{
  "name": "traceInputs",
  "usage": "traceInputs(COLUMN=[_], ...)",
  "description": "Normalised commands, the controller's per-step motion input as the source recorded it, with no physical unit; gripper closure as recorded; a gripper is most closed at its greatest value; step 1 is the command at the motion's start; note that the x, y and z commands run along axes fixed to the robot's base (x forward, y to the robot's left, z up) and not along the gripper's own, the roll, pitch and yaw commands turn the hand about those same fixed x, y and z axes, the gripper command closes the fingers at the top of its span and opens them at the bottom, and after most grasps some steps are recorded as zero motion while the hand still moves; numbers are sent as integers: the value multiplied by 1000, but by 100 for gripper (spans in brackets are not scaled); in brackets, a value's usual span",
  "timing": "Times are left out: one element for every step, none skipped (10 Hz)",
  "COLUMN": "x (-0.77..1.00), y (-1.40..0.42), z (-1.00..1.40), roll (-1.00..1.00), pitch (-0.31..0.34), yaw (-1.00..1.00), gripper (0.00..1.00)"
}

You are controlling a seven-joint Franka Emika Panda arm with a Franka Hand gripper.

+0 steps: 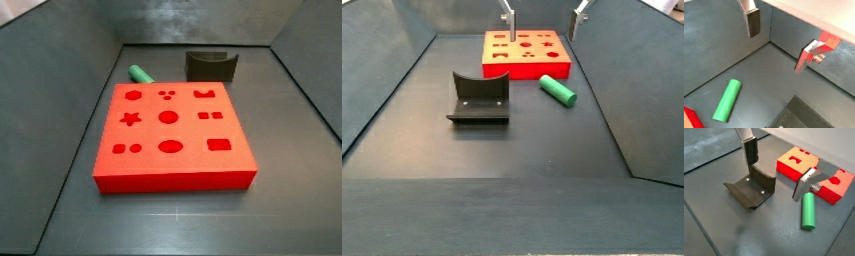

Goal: Pick up the round object. Move up. Place the round object on the fixture. Regrasp the round object. Move to above the board. Insert the round object.
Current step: Pick up the round object.

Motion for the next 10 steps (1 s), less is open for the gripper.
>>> traceInputs(x=[11,-443,0,0,0,0,0,0,0,29], y=[0,-309,-317,0,0,0,-26,-229,-343,-434], z=[-54,-337,-586,-649,-680,-691,-706,-817,-914,-977], roll=[14,77,36,0,0,-1,0,0,24,57], pitch=[43,-146,-67,-37,-13,-29,-147,-116,-100,-64], yaw=[6,269,834,1000,1000,1000,909,794,717,674], gripper=[0,0,0,0,0,0,0,0,0,0])
